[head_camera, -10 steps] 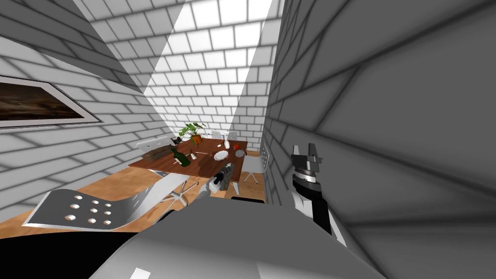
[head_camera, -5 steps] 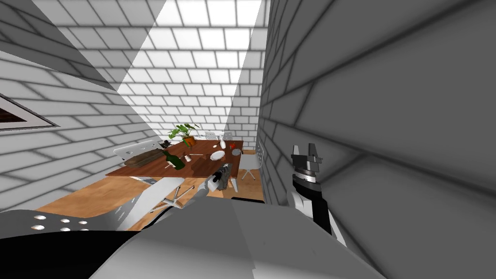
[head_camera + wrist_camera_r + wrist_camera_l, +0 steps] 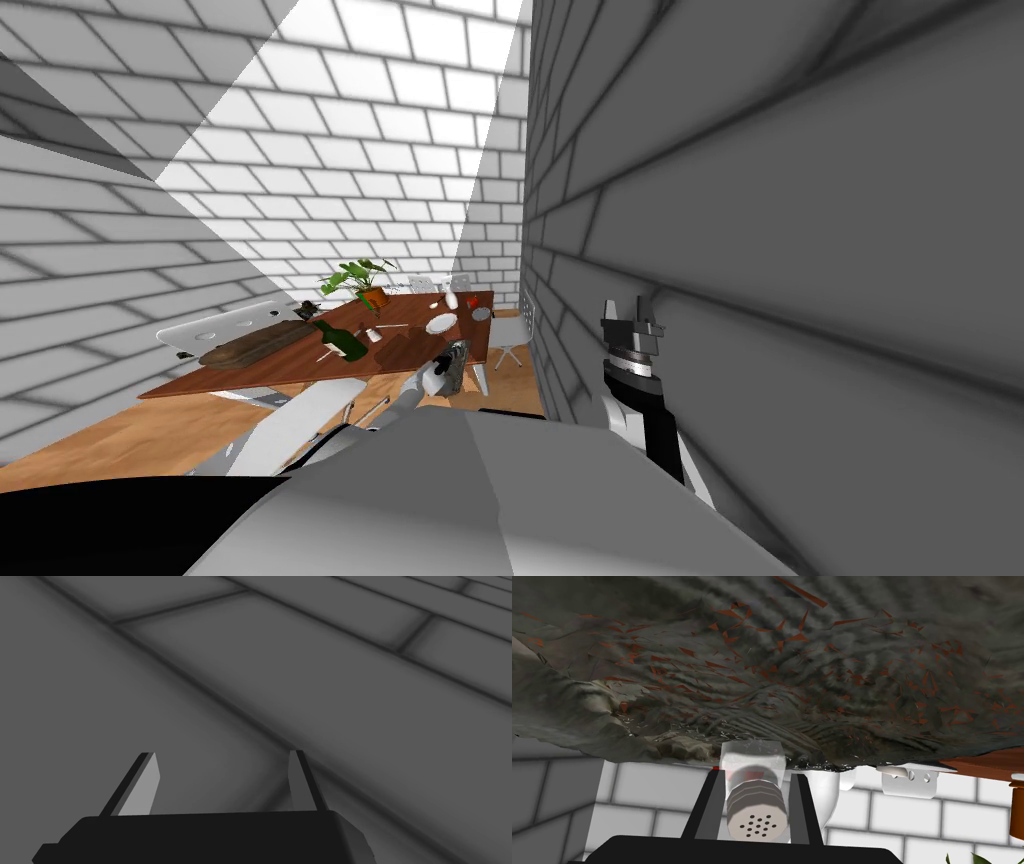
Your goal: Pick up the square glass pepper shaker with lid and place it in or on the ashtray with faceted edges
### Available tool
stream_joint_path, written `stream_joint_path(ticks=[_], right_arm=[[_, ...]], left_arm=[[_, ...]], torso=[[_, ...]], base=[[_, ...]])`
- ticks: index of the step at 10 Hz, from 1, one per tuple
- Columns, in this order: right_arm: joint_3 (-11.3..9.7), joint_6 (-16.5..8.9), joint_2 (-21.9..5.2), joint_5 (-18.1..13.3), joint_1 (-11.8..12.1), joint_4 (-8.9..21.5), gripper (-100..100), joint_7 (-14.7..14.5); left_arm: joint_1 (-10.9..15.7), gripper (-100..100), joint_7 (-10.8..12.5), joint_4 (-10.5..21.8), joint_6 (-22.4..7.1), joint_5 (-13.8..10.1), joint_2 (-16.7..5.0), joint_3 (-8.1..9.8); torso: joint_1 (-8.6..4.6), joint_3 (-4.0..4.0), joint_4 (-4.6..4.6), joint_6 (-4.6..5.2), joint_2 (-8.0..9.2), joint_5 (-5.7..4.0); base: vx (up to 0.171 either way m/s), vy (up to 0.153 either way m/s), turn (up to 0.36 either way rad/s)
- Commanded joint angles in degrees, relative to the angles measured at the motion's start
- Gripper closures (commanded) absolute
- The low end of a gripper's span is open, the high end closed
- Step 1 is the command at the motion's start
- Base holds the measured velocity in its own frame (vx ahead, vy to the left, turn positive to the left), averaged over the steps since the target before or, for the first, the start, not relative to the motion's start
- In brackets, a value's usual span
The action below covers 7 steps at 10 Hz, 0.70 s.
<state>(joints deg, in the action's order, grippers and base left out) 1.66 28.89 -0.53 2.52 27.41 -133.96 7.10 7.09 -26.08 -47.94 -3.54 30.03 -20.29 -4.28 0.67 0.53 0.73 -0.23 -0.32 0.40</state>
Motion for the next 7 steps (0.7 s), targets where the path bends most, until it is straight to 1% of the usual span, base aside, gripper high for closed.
stream_joint_path(ticks=[1, 2, 3, 4, 5, 6, 7], right_arm=[[0.0, 0.0, 0.0, 0.0, 0.0, 0.0, 0, 0.0], [-0.1, 0.0, 0.0, 0.0, -0.1, 0.0, 0, 0.0], [-0.1, 0.0, 0.0, 0.0, -0.1, 0.0, 0, 0.0], [-0.2, -0.1, 0.0, 0.0, -0.1, 0.0, 0, 0.0], [-0.2, -0.1, 0.0, 0.0, -0.1, 0.0, 0, 0.1], [-0.2, -0.1, 0.0, 0.0, -0.1, 0.0, 0, 0.1], [-0.3, -0.1, -0.1, -0.1, -0.1, 0.0, 0, 0.1]], left_arm=[[0.0, 100, 2.9, 0.8, -2.9, -0.2, -2.3, -0.72], [0.0, 100, 3.5, 0.8, -3.1, -0.2, -2.3, -0.72], [0.2, 100, 5.3, 1.4, -4.7, 0.0, -3.5, -0.89], [0.2, 100, 5.7, 1.4, -5.0, 0.0, -3.5, -0.89], [0.4, 100, 7.9, 2.0, -6.7, 0.2, -4.7, -1.06], [0.6, 100, 9.3, 2.6, -8.2, 0.5, -6.0, -1.24], [0.6, 100, 10.3, 2.6, -8.5, 0.5, -6.0, -1.24]], torso=[[0.00, 0.00, 0.00, 0.00, 0.00, 0.00], [0.09, 0.01, 0.09, -0.01, 0.08, -0.02], [0.14, 0.07, 0.19, -0.19, 0.05, -0.01], [0.20, 0.11, 0.23, -0.15, 0.01, 0.00], [0.21, 0.15, 0.25, -0.25, -0.07, -0.02], [0.29, 0.18, 0.26, -0.22, -0.11, -0.01], [0.31, 0.18, 0.30, -0.14, -0.08, -0.03]], base=[[-0.087, 0.054, -0.272], [-0.075, 0.036, -0.133], [-0.063, 0.032, -0.213], [-0.042, 0.036, -0.115], [-0.044, 0.042, -0.225], [-0.066, 0.059, -0.311], [-0.052, 0.048, -0.152]])
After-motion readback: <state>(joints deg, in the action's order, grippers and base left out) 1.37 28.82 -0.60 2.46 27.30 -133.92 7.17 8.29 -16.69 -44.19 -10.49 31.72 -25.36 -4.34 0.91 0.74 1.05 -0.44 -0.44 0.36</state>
